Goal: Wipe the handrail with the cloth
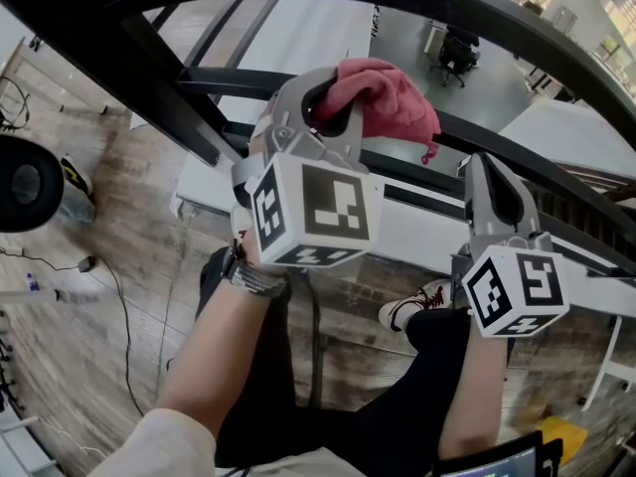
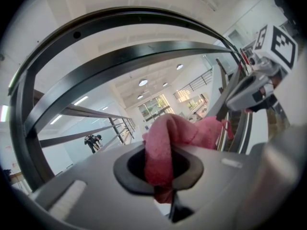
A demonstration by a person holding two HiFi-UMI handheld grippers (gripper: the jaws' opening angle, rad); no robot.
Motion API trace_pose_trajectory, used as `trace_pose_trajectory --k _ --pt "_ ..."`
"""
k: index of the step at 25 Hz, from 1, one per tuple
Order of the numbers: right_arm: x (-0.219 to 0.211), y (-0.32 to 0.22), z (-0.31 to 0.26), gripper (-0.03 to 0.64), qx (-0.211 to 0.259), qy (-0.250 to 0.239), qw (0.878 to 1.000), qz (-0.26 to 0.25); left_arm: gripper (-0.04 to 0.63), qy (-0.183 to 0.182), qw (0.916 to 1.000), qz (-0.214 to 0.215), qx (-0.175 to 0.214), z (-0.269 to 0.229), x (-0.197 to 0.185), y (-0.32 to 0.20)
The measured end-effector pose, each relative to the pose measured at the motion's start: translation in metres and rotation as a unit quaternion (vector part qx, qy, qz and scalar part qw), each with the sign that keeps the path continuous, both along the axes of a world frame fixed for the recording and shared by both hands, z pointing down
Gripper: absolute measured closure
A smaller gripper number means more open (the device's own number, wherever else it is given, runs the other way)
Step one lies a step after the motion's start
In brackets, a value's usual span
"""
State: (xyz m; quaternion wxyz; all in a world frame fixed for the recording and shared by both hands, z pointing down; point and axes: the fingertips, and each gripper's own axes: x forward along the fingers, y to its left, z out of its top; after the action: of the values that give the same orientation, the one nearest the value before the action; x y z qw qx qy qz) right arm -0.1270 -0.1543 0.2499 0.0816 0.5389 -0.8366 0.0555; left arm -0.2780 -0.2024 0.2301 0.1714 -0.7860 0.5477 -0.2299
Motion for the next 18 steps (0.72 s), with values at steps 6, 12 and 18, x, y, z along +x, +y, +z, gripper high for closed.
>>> trace_pose_trajectory --k 6,12,18 --pt "-0.005 0.001 0.001 0.615 -0.001 0.003 1.000 -0.006 0.568 0.003 1.0000 -0.003 -0.003 0.000 -0.006 0.000" --pt "-0.009 0.002 0.000 0.615 0.000 0.000 1.000 -0.010 0.568 0.004 1.0000 -0.002 -0.003 -0.001 -0.007 0.001" --pt "-0.014 0.001 0.000 0.615 -0.001 -0.006 1.000 -0.017 0.568 0.005 0.9999 -0.012 -0.004 0.000 -0.018 0.000"
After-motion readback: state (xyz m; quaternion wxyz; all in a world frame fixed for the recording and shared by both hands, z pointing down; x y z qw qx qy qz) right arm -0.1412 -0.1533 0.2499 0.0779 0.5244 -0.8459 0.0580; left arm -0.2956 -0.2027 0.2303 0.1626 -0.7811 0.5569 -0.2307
